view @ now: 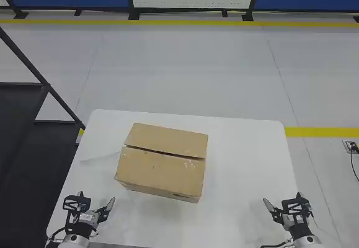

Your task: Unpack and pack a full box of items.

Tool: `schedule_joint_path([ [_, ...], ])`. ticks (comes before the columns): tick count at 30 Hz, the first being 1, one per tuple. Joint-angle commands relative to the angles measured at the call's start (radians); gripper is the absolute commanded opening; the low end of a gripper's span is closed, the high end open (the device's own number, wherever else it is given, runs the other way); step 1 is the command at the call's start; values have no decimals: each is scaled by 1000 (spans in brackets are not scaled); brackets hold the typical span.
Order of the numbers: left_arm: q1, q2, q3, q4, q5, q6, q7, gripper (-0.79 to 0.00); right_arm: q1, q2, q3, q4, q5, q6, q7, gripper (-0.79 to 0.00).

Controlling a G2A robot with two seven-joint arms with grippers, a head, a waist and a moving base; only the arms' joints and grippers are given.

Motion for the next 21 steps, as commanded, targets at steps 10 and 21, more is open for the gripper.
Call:
schedule_joint_path([
  [10,0,0,0,0,0,0,0,0,0,0,0,0,0,0,0,0],
  [21,-29,-3,-19,25,-75,-20,30,0,6,-5,-12,-35,36,-4,-10,0],
])
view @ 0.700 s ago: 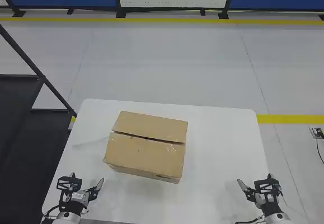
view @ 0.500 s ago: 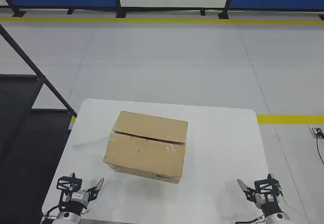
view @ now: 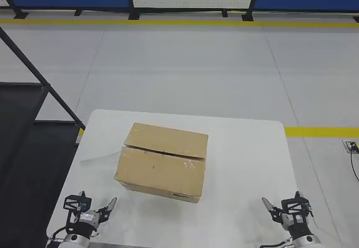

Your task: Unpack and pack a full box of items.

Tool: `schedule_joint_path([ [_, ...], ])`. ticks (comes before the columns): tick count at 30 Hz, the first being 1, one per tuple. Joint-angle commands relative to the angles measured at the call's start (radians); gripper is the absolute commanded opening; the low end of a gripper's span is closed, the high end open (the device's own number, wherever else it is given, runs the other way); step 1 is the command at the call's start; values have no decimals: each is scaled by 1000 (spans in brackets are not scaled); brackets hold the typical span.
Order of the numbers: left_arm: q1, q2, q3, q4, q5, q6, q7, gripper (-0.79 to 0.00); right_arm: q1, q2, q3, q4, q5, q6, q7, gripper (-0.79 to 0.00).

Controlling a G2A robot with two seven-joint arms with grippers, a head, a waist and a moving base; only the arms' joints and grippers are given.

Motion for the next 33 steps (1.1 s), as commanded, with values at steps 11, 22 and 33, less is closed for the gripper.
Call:
schedule_joint_path([
  [11,-150,-20,-37,97,-319,16,104,0,95,-29,-106,-165,149,155,125,0],
  [22,-194,-25,1,132,-280,31,102,0,114,-36,-109,-175,231,156,127,0],
  [33,-284,-33,97,223,-136,3,122,0,215,-40,-92,-160,490,33,331,0],
])
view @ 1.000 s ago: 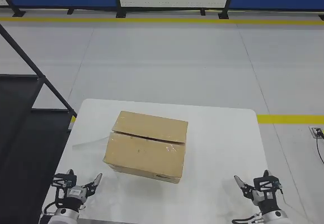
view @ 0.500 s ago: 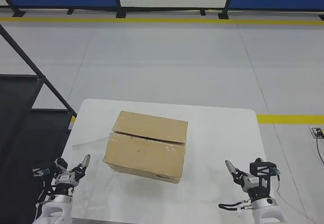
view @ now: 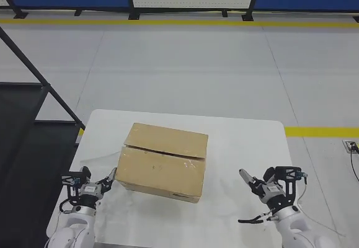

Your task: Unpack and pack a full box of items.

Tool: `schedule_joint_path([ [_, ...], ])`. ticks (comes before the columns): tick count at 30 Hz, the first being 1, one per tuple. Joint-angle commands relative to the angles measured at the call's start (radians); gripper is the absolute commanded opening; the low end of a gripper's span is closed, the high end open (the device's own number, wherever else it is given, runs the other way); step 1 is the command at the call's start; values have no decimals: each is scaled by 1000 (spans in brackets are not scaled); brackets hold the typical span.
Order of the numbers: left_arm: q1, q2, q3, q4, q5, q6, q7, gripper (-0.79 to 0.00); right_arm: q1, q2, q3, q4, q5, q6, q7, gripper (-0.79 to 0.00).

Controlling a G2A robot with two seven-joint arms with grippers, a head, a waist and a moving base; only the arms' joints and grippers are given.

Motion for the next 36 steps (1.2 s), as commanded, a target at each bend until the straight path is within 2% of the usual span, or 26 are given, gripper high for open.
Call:
schedule_joint_path([
  [1,-5,-2,8,11,15,5,9,0,0,0,1,0,0,1,0,0],
  [8,7,-6,25,9,31,-4,40,0,-1,-1,-1,-5,42,-23,7,0],
  [12,27,-8,24,-11,25,-16,63,0,22,1,12,-3,190,-86,115,0],
  [15,40,-10,23,-25,21,-21,71,0,68,4,46,16,355,-73,237,0],
  [22,71,-10,22,-51,43,-40,73,0,68,4,46,16,355,-73,237,0],
  [25,77,-12,19,-58,41,-21,85,0,68,2,31,23,359,-87,219,0],
  [30,90,-18,-11,-70,-36,20,109,0,160,-4,-36,114,386,-135,201,0],
  [36,112,-23,-57,-87,-157,25,115,0,347,-10,-110,296,505,-217,327,0],
])
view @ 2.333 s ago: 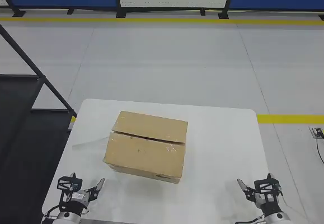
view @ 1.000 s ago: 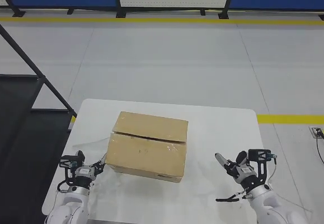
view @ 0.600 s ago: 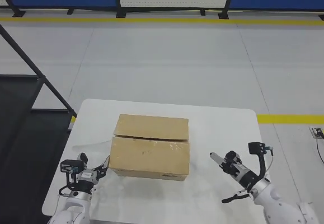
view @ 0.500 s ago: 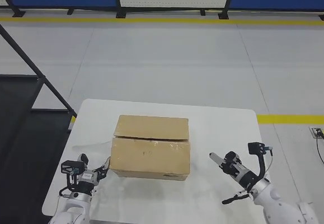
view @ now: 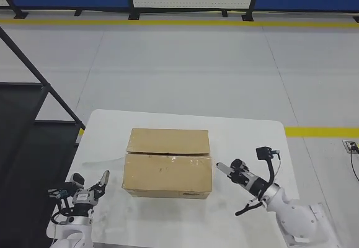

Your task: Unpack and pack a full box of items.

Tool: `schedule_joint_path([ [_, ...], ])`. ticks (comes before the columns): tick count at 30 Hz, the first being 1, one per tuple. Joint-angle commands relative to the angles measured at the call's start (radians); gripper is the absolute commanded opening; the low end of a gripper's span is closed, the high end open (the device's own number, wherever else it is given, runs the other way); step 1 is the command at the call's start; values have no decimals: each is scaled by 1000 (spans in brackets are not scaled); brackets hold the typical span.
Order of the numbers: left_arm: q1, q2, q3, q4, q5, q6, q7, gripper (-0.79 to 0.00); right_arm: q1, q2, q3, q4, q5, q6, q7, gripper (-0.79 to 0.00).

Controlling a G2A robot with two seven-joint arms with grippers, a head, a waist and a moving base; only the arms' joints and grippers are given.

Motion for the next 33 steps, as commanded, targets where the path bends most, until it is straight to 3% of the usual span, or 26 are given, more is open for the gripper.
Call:
schedule_joint_path([
  [1,1,0,-1,-1,-3,-2,-2,0,60,-3,-22,58,32,-17,32,0],
  [13,1,0,-1,-1,-3,-2,-2,0,250,-2,-93,259,327,-210,357,0],
  [24,-3,-4,1,-40,-11,-46,-5,0,185,35,-6,166,605,-346,658,0],
  [28,16,-2,-12,-74,-24,-128,7,0,125,52,5,81,565,-324,687,0],
  [33,75,17,-67,-89,31,-390,23,0,70,63,-14,31,469,-306,674,0],
])
